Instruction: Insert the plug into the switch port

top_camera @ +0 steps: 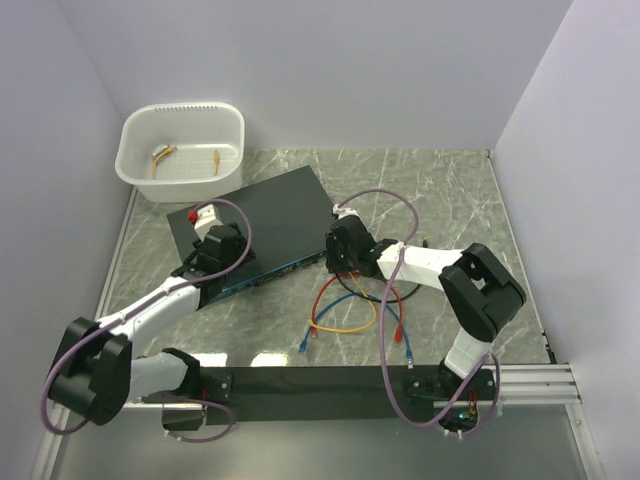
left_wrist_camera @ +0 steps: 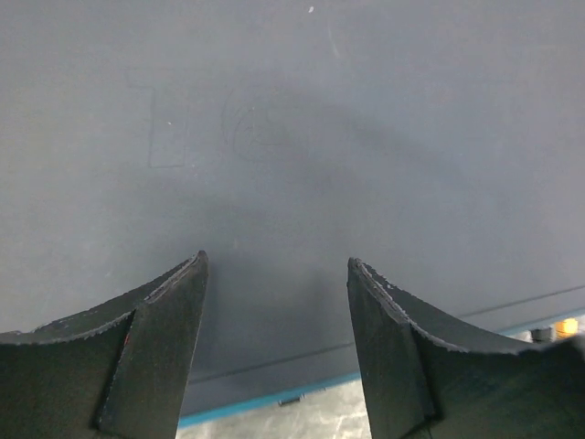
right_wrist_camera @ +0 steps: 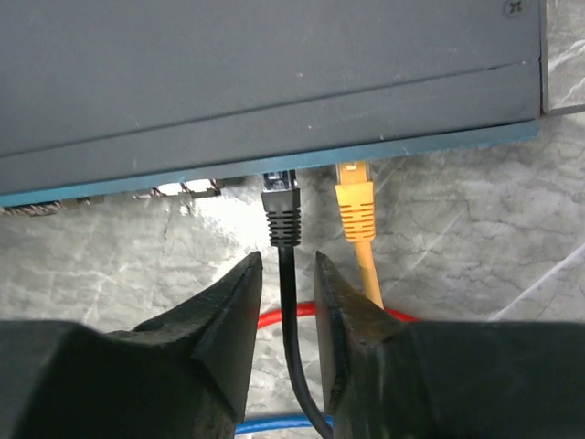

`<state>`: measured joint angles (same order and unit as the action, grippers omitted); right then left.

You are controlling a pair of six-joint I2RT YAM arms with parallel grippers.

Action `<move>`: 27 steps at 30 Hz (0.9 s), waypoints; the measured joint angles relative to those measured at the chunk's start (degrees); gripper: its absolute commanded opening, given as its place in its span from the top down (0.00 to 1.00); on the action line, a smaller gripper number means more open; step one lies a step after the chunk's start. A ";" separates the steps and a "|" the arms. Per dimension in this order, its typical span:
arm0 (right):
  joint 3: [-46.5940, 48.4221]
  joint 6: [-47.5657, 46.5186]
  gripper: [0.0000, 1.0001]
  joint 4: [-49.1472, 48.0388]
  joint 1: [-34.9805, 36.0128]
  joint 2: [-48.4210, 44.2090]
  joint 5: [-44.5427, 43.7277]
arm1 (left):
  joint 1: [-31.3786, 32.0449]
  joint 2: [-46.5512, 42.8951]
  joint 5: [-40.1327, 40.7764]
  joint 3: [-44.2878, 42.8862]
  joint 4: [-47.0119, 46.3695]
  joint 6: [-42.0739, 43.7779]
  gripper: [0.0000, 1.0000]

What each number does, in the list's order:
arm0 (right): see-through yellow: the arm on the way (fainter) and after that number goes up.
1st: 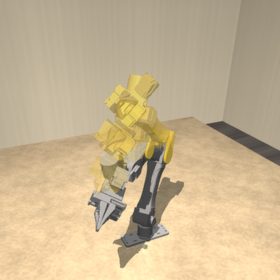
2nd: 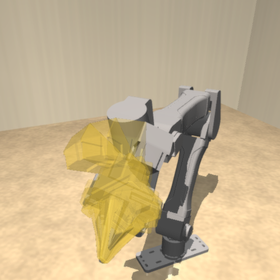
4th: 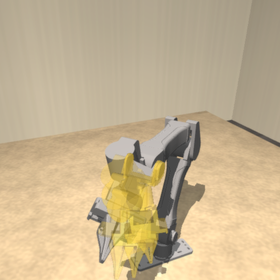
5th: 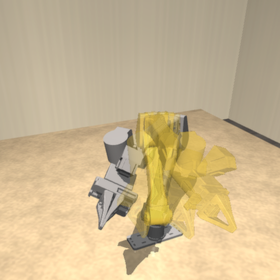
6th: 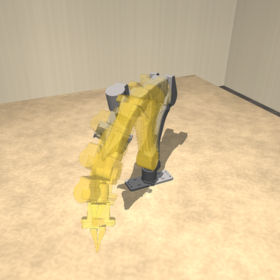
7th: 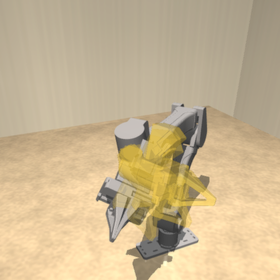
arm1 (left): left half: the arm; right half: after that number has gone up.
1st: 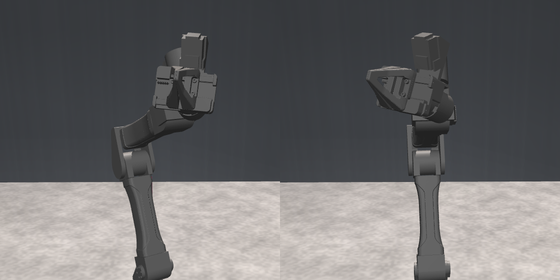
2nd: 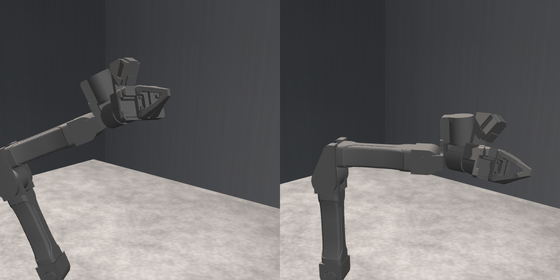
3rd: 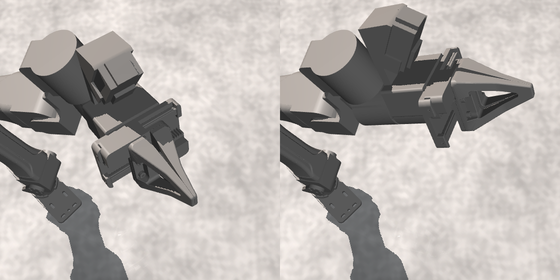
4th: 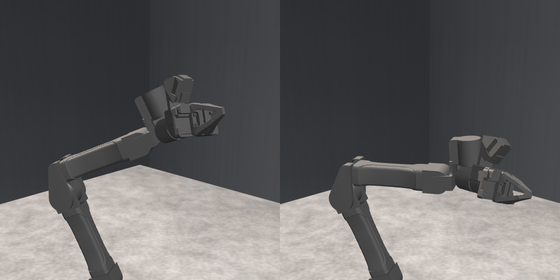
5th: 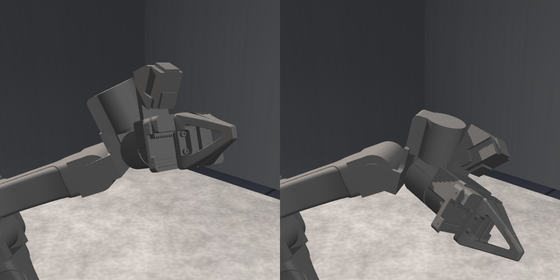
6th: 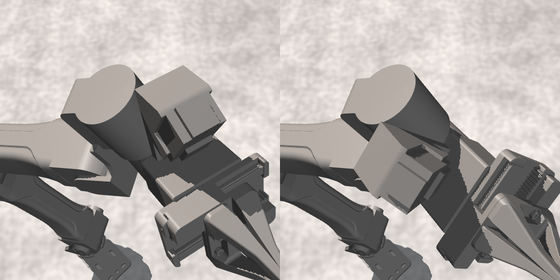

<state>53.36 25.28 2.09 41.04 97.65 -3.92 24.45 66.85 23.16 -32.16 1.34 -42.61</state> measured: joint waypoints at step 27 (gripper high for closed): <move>7.82 -2.05 1.00 10.10 1.20 4.33 -3.15 | -7.02 10.01 -10.01 0.42 -13.05 3.91 0.46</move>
<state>61.19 23.22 12.19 42.24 101.97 -7.07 17.43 76.86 13.15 -31.75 -11.70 -38.70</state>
